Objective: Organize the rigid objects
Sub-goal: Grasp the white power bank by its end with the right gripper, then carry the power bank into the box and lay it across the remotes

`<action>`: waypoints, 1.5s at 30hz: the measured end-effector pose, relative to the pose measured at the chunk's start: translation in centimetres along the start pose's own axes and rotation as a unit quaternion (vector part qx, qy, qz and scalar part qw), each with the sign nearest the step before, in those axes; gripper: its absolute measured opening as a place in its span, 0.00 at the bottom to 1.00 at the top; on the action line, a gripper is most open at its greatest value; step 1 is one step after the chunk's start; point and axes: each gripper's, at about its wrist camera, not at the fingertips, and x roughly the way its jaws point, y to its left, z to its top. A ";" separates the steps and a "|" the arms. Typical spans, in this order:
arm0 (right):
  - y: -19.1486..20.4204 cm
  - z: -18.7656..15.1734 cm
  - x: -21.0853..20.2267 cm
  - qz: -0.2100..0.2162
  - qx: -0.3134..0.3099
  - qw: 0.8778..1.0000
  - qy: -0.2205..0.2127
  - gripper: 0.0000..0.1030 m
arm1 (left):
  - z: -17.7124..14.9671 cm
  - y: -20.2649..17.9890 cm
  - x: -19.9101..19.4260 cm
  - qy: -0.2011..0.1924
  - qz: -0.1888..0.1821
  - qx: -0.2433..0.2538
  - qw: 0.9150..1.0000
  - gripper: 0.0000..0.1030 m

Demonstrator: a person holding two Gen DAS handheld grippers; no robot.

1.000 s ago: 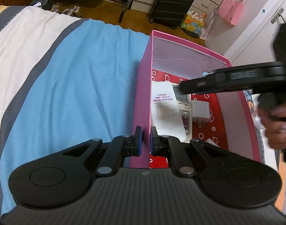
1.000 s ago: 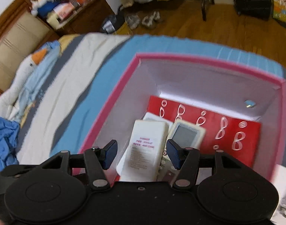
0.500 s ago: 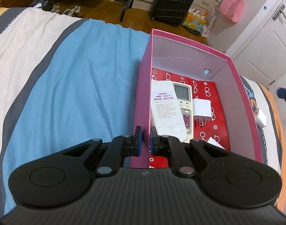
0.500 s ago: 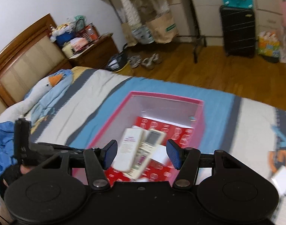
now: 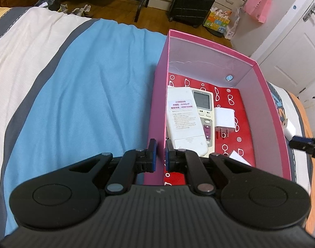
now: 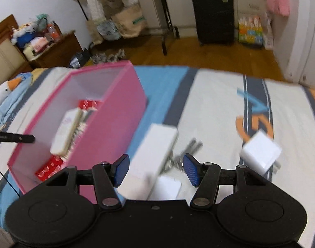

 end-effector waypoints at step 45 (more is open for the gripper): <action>5.7 1.3 1.3 -0.081 -0.125 0.989 -0.023 0.19 | -0.3 -0.1 0.5 0.005 0.002 0.000 1.000 0.08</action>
